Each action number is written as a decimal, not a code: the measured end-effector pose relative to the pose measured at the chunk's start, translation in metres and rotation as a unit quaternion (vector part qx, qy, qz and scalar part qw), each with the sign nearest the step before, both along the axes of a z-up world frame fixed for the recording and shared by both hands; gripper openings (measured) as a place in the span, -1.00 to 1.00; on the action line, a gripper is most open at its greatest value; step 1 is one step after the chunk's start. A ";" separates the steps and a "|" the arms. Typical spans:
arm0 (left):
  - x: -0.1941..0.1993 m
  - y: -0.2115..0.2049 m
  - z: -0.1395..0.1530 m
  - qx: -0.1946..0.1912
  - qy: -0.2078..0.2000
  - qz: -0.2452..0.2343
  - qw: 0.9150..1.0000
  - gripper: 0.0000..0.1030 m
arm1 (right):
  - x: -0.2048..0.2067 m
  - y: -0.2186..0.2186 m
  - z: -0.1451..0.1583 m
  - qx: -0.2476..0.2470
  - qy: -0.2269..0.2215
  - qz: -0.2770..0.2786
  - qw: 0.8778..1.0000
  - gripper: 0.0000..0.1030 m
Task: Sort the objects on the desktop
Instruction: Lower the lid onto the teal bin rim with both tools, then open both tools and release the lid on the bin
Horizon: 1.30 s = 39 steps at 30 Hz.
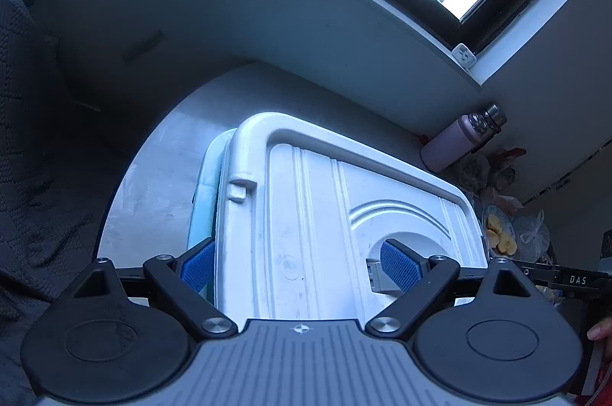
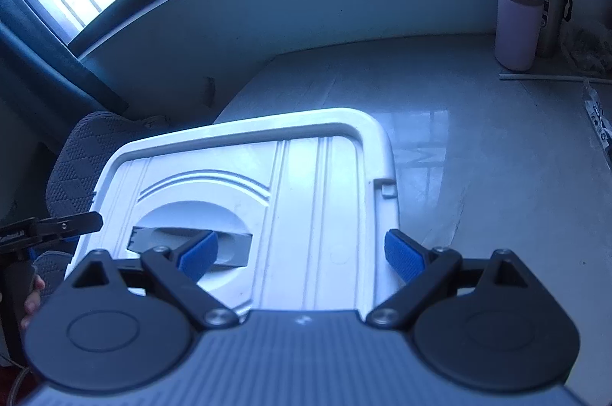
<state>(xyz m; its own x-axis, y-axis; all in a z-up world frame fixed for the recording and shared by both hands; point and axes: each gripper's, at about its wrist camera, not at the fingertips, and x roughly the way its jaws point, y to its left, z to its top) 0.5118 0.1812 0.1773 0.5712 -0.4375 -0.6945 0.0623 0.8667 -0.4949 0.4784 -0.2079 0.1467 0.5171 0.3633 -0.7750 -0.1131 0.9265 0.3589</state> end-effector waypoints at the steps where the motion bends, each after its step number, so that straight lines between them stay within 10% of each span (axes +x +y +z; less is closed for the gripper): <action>1: 0.000 0.001 0.001 -0.002 -0.001 0.001 1.000 0.79 | -0.001 0.002 -0.001 -0.005 -0.003 0.003 1.000 0.83; 13: -0.003 -0.002 0.036 0.079 -0.040 0.006 0.996 0.80 | -0.007 0.013 0.003 -0.028 -0.017 0.010 0.999 0.83; 26: -0.008 0.002 0.029 0.194 0.010 0.039 0.980 0.81 | -0.013 -0.004 0.012 -0.050 -0.025 -0.025 0.998 0.83; 39: -0.011 0.003 0.031 0.237 0.030 0.041 0.970 0.86 | -0.014 -0.003 -0.002 -0.045 0.019 -0.032 0.998 0.19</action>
<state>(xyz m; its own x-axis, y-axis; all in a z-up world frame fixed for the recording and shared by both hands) 0.5008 0.1838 0.2085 0.5421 -0.0157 -0.8401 -0.0326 0.9987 -0.0397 0.4640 -0.2112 0.1443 0.5065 0.2589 -0.8224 -0.0413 0.9600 0.2768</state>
